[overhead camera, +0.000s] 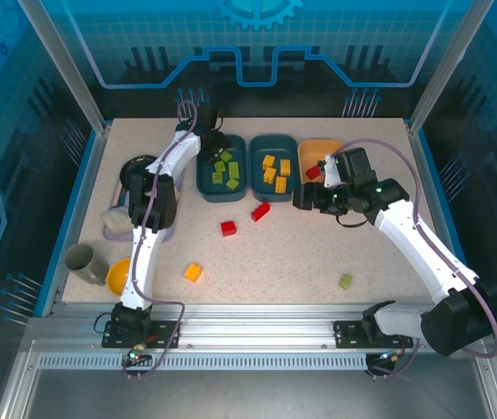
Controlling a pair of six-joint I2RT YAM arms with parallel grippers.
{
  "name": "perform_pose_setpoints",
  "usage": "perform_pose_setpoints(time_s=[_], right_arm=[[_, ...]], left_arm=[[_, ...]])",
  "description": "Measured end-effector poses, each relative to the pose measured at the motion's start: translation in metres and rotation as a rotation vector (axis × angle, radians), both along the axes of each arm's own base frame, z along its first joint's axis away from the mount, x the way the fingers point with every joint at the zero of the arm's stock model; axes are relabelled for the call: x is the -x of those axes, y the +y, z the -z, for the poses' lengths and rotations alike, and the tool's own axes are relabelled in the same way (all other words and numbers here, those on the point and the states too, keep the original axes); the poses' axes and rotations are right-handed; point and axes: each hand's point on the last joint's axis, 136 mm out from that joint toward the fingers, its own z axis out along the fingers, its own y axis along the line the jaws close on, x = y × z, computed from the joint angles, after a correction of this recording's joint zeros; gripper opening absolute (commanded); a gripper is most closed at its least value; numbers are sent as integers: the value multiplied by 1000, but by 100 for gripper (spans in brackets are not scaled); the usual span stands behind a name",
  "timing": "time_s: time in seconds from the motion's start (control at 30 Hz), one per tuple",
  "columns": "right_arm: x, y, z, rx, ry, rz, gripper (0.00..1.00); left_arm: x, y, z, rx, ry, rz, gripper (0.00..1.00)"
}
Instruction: Sort the legos into containers by color
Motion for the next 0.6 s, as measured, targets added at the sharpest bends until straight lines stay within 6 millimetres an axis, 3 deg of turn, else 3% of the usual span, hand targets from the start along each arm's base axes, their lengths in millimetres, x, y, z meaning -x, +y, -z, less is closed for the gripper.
perform_pose_setpoints(time_s=[0.3,0.43,0.6], right_arm=[[-9,3,27,104,52,31,73],[-12,33,58,174,120,22,77],[-26,75,97,235,181,60,80]], left_arm=[[4,-11,-15,75,-14,-14,75],[37,-16,-52,81,-36,17,79],[114,-29,-118,86,-136,118,83]])
